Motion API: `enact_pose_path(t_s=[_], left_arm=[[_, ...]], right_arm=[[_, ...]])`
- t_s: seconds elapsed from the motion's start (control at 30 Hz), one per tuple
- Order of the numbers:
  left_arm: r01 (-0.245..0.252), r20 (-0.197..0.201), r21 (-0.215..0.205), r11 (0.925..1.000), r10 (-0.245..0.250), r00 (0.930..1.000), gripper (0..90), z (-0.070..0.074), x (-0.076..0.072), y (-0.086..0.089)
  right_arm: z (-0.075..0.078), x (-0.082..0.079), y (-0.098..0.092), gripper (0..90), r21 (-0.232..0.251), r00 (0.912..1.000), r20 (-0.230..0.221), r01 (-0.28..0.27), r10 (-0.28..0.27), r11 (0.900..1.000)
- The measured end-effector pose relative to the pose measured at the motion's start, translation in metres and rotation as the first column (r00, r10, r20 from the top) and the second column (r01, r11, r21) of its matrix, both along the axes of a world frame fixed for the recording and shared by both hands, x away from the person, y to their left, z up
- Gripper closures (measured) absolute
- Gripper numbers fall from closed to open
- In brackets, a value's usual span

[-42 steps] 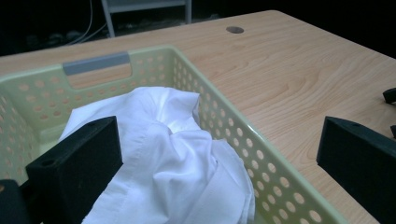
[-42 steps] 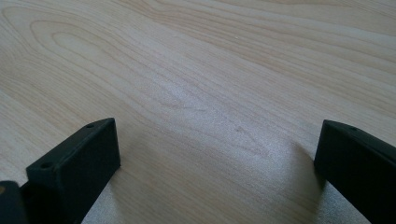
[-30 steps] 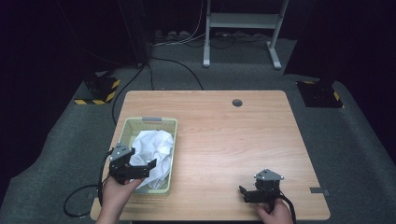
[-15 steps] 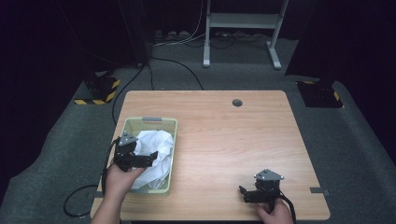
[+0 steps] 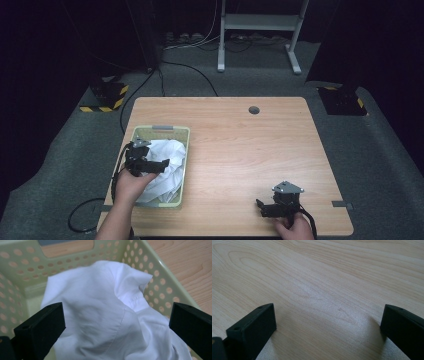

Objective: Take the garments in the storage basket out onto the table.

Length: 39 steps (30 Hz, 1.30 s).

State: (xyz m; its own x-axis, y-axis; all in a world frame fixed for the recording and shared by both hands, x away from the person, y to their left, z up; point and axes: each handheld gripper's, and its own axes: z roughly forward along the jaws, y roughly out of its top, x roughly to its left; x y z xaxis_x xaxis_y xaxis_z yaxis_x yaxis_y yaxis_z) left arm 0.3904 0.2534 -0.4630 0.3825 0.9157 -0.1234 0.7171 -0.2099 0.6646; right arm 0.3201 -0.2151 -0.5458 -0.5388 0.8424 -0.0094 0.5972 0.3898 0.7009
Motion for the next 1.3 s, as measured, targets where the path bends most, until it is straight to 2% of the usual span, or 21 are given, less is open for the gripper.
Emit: enact_pose_path(t_s=[0.1,0.13,0.2,0.23,0.27,0.37,0.47,0.5,0.63,0.73,0.87,0.9,0.93,1.0,1.07,1.1,1.13,1.17,1.2,1.27,1.3], left_arm=[[-0.007,-0.066,0.005,1.0000,0.007,0.9978,0.7,-0.008,0.006,0.002],[-0.007,-0.066,0.005,1.0000,0.007,0.9978,0.8,-0.008,0.006,0.002],[0.004,-0.107,0.000,1.0000,-0.004,0.9942,0.7,-0.014,0.009,0.000],[0.004,-0.107,0.000,1.0000,-0.004,0.9942,0.7,-0.014,0.009,0.000],[0.012,-0.134,0.004,0.9999,-0.011,0.9909,0.7,-0.018,0.011,-0.002],[0.012,-0.154,0.011,0.9999,-0.010,0.9880,0.7,-0.022,0.012,-0.002],[0.013,-0.197,0.022,0.9997,-0.009,0.9803,0.7,-0.029,0.016,-0.003],[0.013,-0.197,0.022,0.9997,-0.009,0.9803,0.8,-0.029,0.016,-0.003],[0.029,-0.240,0.032,0.9991,-0.020,0.9705,0.8,-0.035,0.021,-0.006],[0.032,-0.254,0.036,0.9988,-0.022,0.9669,0.8,-0.037,0.022,-0.007],[0.049,-0.304,0.060,0.9970,-0.029,0.9522,0.7,-0.046,0.027,-0.013],[0.049,-0.304,0.060,0.9970,-0.029,0.9522,0.6,-0.046,0.027,-0.013],[0.053,-0.319,0.067,0.9963,-0.029,0.9472,0.5,-0.050,0.029,-0.014],[0.055,-0.324,0.070,0.9960,-0.029,0.9455,0.5,-0.050,0.030,-0.015],[0.081,-0.333,0.101,0.9916,-0.043,0.9419,0.7,-0.052,0.031,-0.018],[0.081,-0.333,0.101,0.9916,-0.043,0.9419,1.0,-0.052,0.031,-0.018],[0.105,-0.332,0.146,0.9838,-0.051,0.9419,1.6,-0.053,0.031,-0.021],[0.105,-0.332,0.146,0.9838,-0.051,0.9419,4.6,-0.053,0.031,-0.021],[0.118,-0.331,0.181,0.9763,-0.053,0.9423,4.6,-0.052,0.031,-0.022],[0.118,-0.324,0.235,0.9647,-0.037,0.9454,11.8,-0.051,0.030,-0.026],[0.118,-0.324,0.235,0.9647,-0.037,0.9454,13.0,-0.051,0.030,-0.026]], right_arm=[[0.000,0.000,0.000,0.1,0.000,1.0000,0.000,0.000,0.000,1.000],[0.000,0.000,0.000,0.1,0.000,1.0000,0.000,0.000,0.000,1.000],[0.000,0.000,0.000,0.1,0.000,1.0000,0.000,0.000,0.000,1.000],[0.000,0.000,0.000,0.0,0.000,1.0000,0.000,0.000,0.000,1.000],[0.000,0.000,0.000,0.0,0.000,1.0000,0.000,0.000,0.000,1.000],[0.000,0.000,0.000,0.1,0.000,1.0000,0.000,0.000,0.000,1.000],[0.000,0.000,0.000,0.1,0.000,1.0000,0.000,0.000,0.000,1.000],[0.000,0.000,0.000,0.1,0.000,1.0000,0.000,0.000,0.000,1.000],[0.000,0.000,0.000,0.1,0.000,1.0000,0.000,0.000,0.000,1.000],[0.000,0.000,0.000,0.1,0.000,1.0000,0.000,0.000,0.000,1.000],[0.000,0.000,0.000,0.1,0.000,1.0000,0.000,0.000,0.000,1.000],[0.000,0.000,0.000,0.1,0.000,1.0000,0.000,0.000,0.000,1.000],[0.000,0.000,0.000,0.1,0.000,1.0000,0.000,0.000,0.000,1.000],[0.000,0.000,0.000,0.0,0.000,1.0000,0.000,0.000,0.000,1.000],[0.000,0.000,0.000,0.1,0.000,1.0000,0.000,0.000,0.000,1.000],[0.000,0.000,0.000,0.1,0.000,1.0000,0.000,0.000,0.000,1.000],[0.000,0.000,0.000,0.0,0.000,1.0000,0.000,0.000,0.000,1.000],[0.000,0.000,0.000,0.0,0.000,1.0000,0.000,0.000,0.000,1.000],[0.000,0.000,0.000,0.1,0.000,1.0000,0.000,0.000,0.000,1.000],[0.000,0.000,0.000,0.0,0.000,1.0000,0.000,0.000,0.000,1.000],[0.000,0.000,0.000,0.0,0.000,1.0000,0.000,0.000,0.000,1.000]])
